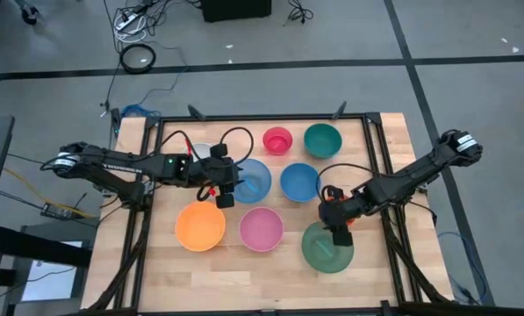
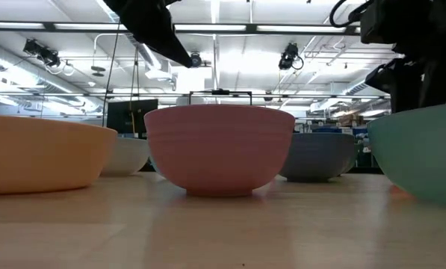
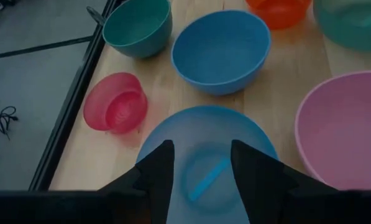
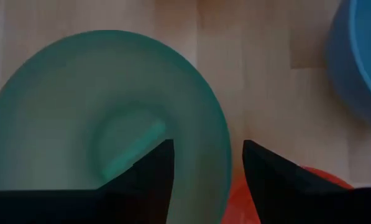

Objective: Nest bowls inside each other
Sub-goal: Stack the dark green bowl on top of the light blue bowl

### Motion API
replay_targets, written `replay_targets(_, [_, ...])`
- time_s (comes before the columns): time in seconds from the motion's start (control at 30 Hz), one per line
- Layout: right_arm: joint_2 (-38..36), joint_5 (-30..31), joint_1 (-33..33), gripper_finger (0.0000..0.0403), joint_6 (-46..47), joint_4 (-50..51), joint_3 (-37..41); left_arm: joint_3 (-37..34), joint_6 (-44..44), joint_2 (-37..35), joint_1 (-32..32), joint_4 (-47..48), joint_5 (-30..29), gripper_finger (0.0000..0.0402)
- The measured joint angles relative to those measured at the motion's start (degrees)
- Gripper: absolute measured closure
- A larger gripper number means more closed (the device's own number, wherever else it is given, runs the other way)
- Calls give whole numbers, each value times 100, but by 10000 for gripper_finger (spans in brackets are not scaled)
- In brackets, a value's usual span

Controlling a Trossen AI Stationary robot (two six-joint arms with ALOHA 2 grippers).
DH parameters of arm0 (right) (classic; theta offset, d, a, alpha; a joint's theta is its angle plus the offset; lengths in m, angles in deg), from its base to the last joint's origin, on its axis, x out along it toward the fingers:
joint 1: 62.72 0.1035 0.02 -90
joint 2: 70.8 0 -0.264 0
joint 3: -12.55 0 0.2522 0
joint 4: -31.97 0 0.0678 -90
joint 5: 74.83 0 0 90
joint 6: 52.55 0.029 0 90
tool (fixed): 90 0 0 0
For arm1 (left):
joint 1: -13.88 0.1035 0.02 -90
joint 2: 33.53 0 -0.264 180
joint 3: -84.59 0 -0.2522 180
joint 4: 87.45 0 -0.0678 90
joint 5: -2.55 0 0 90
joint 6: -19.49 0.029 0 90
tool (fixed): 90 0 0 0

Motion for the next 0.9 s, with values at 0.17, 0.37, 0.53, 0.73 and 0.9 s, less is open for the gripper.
replay_targets(0.17, [435, 74, -29, 225, -313, -13, 2, 0, -6, 0, 0, 64, 0, 234])
replay_targets(0.37, [1101, 84, -76, 226, -415, -21, 2, 0, -62, 0, 0, 177, 0, 234])
replay_targets(0.53, [1374, -19, -92, 276, -490, -238, 4, 0, -62, 0, 0, 189, 0, 234])
replay_targets(0.73, [1143, -141, -94, 390, -726, -552, -6, 0, -247, -1, 0, 590, 0, 234])
replay_targets(0.9, [910, 127, -193, 398, -756, -488, -114, 0, -466, 2, -2, 917, 0, 234])
